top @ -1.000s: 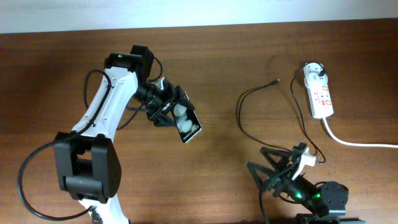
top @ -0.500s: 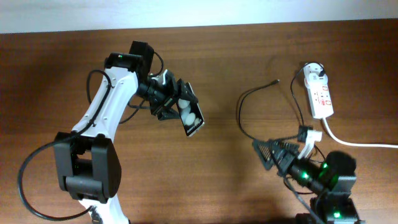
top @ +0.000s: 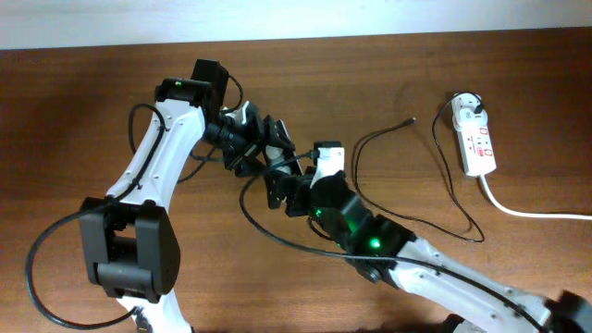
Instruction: Plug charger to phone and switch on socket
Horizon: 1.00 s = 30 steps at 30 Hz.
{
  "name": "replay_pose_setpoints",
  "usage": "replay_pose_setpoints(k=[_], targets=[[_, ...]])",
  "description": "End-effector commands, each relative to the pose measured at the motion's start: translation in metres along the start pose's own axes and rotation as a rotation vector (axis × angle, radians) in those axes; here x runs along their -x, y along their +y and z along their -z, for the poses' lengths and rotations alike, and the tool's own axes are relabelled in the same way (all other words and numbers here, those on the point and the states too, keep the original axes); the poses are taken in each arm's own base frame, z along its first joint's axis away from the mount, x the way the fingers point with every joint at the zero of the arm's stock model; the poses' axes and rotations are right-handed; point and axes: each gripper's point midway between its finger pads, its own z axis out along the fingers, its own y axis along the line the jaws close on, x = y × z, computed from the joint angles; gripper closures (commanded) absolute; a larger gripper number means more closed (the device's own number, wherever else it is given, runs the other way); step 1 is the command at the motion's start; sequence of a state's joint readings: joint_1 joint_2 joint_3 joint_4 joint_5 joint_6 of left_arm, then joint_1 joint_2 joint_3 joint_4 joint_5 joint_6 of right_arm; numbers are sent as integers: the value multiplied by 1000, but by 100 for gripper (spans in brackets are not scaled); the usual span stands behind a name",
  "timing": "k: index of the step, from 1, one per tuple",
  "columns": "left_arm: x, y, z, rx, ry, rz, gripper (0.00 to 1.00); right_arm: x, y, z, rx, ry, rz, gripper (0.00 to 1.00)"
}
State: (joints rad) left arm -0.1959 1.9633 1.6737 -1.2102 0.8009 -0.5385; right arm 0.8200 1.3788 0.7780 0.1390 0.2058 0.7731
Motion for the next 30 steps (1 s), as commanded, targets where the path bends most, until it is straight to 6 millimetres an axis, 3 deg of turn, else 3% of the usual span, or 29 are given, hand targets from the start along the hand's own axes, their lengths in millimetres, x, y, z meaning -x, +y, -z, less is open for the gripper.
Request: replay_pose_setpoints(k=[1,5,11,17,18,20,21,23,25,26,27,28,30], targets=[[-8,-19,14,-63,-11,-47,35,2,0,-13,-9,-38,-61,11],[-8,-19,14,-63,-11,-42,35,5,-2,-19,-14,-73,-142,41],[-8,-19,14,-62,-11,-29,34,2,-2,-19,-8,-59,-237,78],[-9,-18,14,-60,-7,-24,28,-1,3,-19,15,-35,-262,96],[-9,-18,14,-60,-7,-24,24,-2,5,-19,26,-24,-263,96],[-9,-18,15,-61,-9,-51,1,0,9,-16,42,-19,-272,96],[-9,-18,18,-62,-18,-104,1,4,10,-14,49,-28,-275,96],[-18,-14,49,-40,-83,-140,1,19,7,-4,52,-52,-289,96],[-45,-14,94,-2,-196,-236,1,26,3,8,50,-31,-299,96],[-66,-11,127,58,-316,-275,1,30,-1,16,47,-21,-305,96],[-90,-13,148,60,-375,-338,1,34,-3,25,43,-17,-309,96],[-137,-15,185,31,-509,-389,1,36,-4,34,52,2,-310,96],[-190,-8,218,12,-704,-430,1,38,-6,45,58,25,-312,96]])
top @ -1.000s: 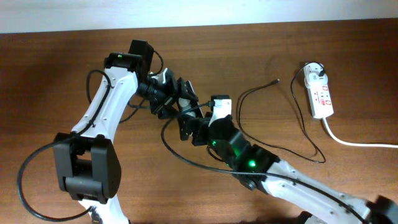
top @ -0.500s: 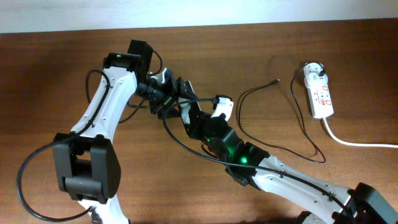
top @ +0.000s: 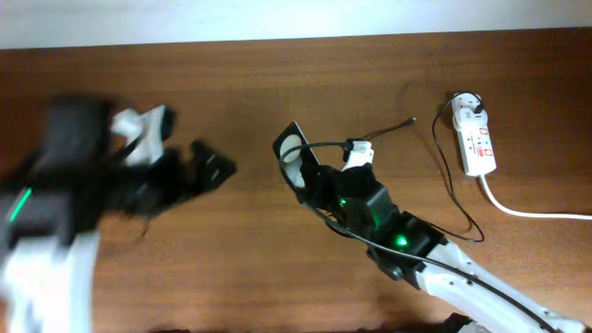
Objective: Plug charger to phone and switch on socket
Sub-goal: 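Grasp the black USB-C cable end with the right gripper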
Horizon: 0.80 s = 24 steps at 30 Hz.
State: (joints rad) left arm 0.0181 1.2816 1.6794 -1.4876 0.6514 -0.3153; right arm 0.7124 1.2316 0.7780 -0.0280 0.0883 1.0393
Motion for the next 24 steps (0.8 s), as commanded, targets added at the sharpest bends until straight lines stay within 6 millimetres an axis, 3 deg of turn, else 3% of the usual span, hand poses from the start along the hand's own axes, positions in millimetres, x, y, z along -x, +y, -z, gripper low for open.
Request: replay_pose_setpoints(k=[1,3,5,6,8,9,12,14,16,18,22,23,24], targets=[[-48,-8,73,28,-299,-117,1,8,19,21,86,25,-1,96],[-75,10,79,68,-394,-30,1,2,23,27,107,60,0,96],[-84,35,54,55,-394,93,1,-5,27,28,130,99,1,96],[-81,51,31,36,-359,157,1,-6,28,28,136,109,2,96],[-63,54,-18,-175,-265,178,1,-7,27,30,132,114,1,96],[-50,73,-53,-248,-209,292,1,-7,28,32,138,115,1,96],[-23,99,-104,-339,-110,493,0,-14,27,28,132,149,-53,96],[-8,86,-139,-391,-12,566,1,-14,29,20,137,153,-140,96],[8,55,-158,-481,15,544,4,-13,33,12,150,160,-285,96],[19,33,-165,-537,0,551,3,-23,33,7,138,220,-425,96],[12,22,-178,-519,42,709,3,-34,35,-3,127,269,-557,96],[10,20,-179,-516,43,707,5,-33,41,-3,153,278,-555,96],[10,20,-179,-516,47,718,20,-33,44,-2,169,285,-553,96]])
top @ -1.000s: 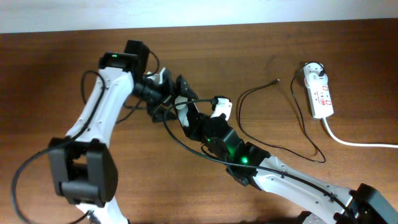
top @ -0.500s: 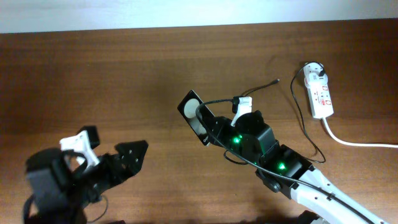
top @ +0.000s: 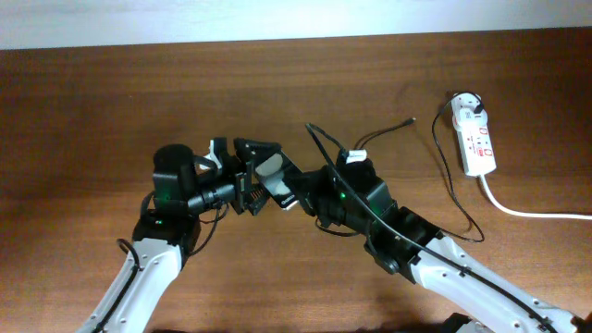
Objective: Plug charger to phone and switch on socket
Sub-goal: 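Grasp the black USB-C cable end with the right gripper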
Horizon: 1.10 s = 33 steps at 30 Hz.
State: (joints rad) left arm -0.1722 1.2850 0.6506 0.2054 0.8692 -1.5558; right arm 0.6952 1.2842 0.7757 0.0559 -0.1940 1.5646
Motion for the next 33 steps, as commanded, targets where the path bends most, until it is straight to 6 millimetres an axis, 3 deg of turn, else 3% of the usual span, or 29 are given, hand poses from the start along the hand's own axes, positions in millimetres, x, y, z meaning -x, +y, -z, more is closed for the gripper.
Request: replay_pose_setpoints(k=[1,5,8,12,14,15,17,19,22,23,24,25,27,29,31,32,33], targets=[[3,-2,-2,-1,-21,99,29,-10,18,2,59,47,-31,96],[7,-2,-2,-4,-41,180,57,-8,18,1,59,41,-56,96],[12,-2,-1,-7,-69,181,62,-8,18,2,59,41,-57,96],[25,-4,6,-22,-109,191,80,-7,18,2,59,36,-57,96],[25,-4,6,-22,-113,191,94,-7,18,2,59,37,-57,95],[26,-4,6,-23,-117,204,100,-7,17,1,56,36,-57,91],[29,-4,7,-25,-133,217,100,-7,15,1,49,36,-58,82],[31,-1,7,-18,-148,222,100,2,-1,1,-16,-17,-64,62],[41,15,9,43,-213,173,100,40,-68,16,-284,-260,-79,50],[45,16,10,55,-234,76,100,59,-94,33,-401,-387,-59,32],[46,16,10,71,-235,-58,100,77,-118,56,-525,-521,-21,5],[46,17,10,87,-230,-164,100,92,-127,72,-586,-624,25,4],[43,37,12,176,-206,-263,100,117,-116,87,-706,-674,403,1],[37,64,16,276,-170,-267,100,138,-87,95,-756,-631,556,1],[34,74,18,313,-155,-252,100,166,-67,117,-780,-619,460,0],[33,76,19,320,-152,-243,100,195,-58,125,-807,-596,453,1],[33,76,19,320,-152,-244,100,210,-57,126,-836,-585,449,1]])
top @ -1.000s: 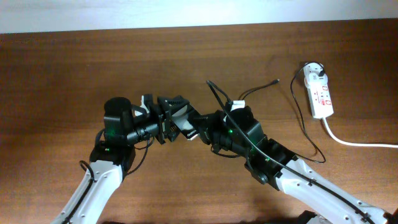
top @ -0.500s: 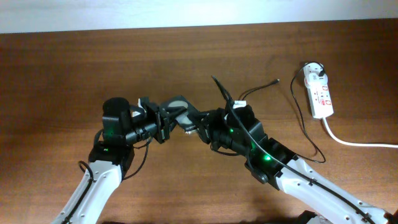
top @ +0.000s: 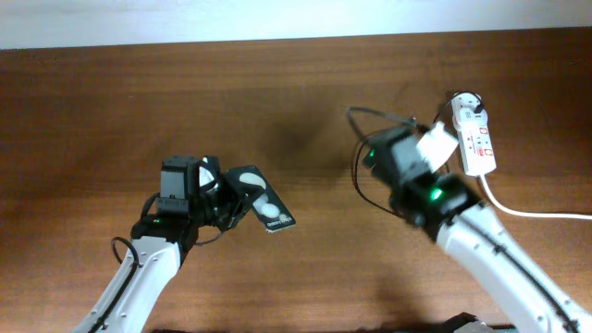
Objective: Plug charger to phone and switch on socket
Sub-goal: 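Grasp the black USB-C cable end with the right gripper, then push the cable plug into the phone's bottom port with the right gripper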
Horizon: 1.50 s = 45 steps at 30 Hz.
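The black phone [top: 267, 208] sits at centre-left, tilted, its near end between the fingers of my left gripper [top: 237, 191], which looks shut on it. My right gripper [top: 377, 151] is at the right, close to the black charger cable [top: 377, 115]. That cable loops past the gripper toward the white power strip [top: 475, 141]. The gripper's fingers are hidden under the wrist, so their state does not show. A white plug [top: 470, 108] is seated in the strip's far end.
The strip's white mains cord [top: 527, 212] runs off to the right edge. The black cable also drops along the right arm toward the front. Bare wooden table [top: 111, 102] lies at the far left and along the back.
My right gripper has left the phone and now sits far to the right by the charger cable near the power strip. The left gripper and the phone sit slightly lower and left.
Both grippers first met at the table's middle around the phone. Then the left arm was away at the left while the right gripper held the phone up. Then both were on the phone again. Now the left alone has it and the right is at the cable.
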{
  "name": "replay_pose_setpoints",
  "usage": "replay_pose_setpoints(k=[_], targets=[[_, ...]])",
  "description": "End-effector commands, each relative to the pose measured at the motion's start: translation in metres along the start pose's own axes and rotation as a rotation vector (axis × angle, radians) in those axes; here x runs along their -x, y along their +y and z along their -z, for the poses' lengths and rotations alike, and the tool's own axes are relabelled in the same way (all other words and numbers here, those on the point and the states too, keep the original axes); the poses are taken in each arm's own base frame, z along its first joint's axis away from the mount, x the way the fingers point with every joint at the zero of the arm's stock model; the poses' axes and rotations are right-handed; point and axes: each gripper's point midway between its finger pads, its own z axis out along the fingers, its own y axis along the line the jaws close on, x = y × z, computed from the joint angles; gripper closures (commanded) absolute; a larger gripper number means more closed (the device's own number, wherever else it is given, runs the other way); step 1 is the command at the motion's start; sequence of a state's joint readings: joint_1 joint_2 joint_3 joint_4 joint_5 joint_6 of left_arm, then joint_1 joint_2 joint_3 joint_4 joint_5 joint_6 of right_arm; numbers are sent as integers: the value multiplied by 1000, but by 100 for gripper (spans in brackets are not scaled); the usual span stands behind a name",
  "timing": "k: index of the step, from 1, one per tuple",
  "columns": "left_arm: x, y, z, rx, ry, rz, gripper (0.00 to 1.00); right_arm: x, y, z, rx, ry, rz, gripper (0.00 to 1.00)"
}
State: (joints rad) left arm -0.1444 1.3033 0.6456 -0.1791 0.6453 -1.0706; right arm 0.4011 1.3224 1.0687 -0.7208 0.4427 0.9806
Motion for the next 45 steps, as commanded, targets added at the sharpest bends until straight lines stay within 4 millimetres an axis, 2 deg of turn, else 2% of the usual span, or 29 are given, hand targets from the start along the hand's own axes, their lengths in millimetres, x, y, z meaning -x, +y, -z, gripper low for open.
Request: replay_pose_setpoints(k=[1,2,4,5,7,11,12,13,15,17,19,21,22,24,26,28,29,30,31,35,36,37,39,40,41,42,43,44,45], targets=[[1,-9,4,-22,-1,-56,100,35,-2,-30,-55,71,84,1],[1,-9,4,-22,0,-55,100,40,0,-53,-83,108,111,1],[1,-9,4,-22,-1,-55,100,42,2,-96,-127,133,105,13],[1,-9,4,-22,-1,-55,100,31,11,-137,-100,155,90,21],[1,-9,4,-22,-1,-55,100,11,16,-177,-91,180,82,31],[1,-9,4,-22,-1,-55,100,-13,15,-227,-97,184,27,35],[1,-9,4,-22,-2,-55,100,-17,16,-231,-88,193,26,42],[1,-9,4,-22,-2,-55,100,-22,17,-233,-76,211,26,55],[1,-9,4,-22,-2,-56,100,-39,29,-230,-1,306,44,88],[1,-9,4,-22,-2,-55,100,-67,43,-218,112,453,144,95],[1,-9,4,-22,-2,-48,100,-111,29,-194,83,637,260,96],[1,-9,4,-22,-2,-48,100,-142,9,-170,23,763,411,95],[1,-9,4,-22,-2,-48,100,-146,-2,-165,-50,756,486,67],[1,-9,4,-22,-1,-48,100,-131,-6,-176,-106,658,519,34],[1,-9,4,-22,-1,-48,100,-125,4,-182,-72,617,504,25],[-1,-10,4,-26,6,-48,100,-126,5,-183,-73,615,499,12],[0,-9,4,-26,6,-48,100,-126,4,-185,-76,610,497,13],[0,-9,4,-26,6,-48,100,-125,2,-188,-87,589,481,19],[-1,-10,4,-26,6,-48,100,-126,2,-190,-87,585,472,37],[-4,-12,4,-39,28,-48,100,-130,-5,-186,-112,609,469,76],[-5,-12,4,-39,29,-41,100,-130,-5,-186,-112,610,469,90],[-5,-10,4,-35,31,-36,100,-131,-6,-184,-114,621,469,96],[-8,-6,4,-16,41,-1,100,-133,4,-172,-48,665,439,96],[-7,-6,4,-19,39,-5,100,-128,17,-162,27,682,416,96],[-4,-13,4,-44,27,-33,100,-119,41,-135,206,732,408,96],[-1,-24,5,-86,14,-96,100,-112,53,-114,316,757,408,96],[2,-39,6,-149,10,-150,100,-100,61,-85,423,777,414,96],[-1,-65,8,-267,39,-229,100,-88,60,-48,496,776,461,96],[0,-74,6,-313,61,-231,100,-83,56,-19,521,766,517,96]])
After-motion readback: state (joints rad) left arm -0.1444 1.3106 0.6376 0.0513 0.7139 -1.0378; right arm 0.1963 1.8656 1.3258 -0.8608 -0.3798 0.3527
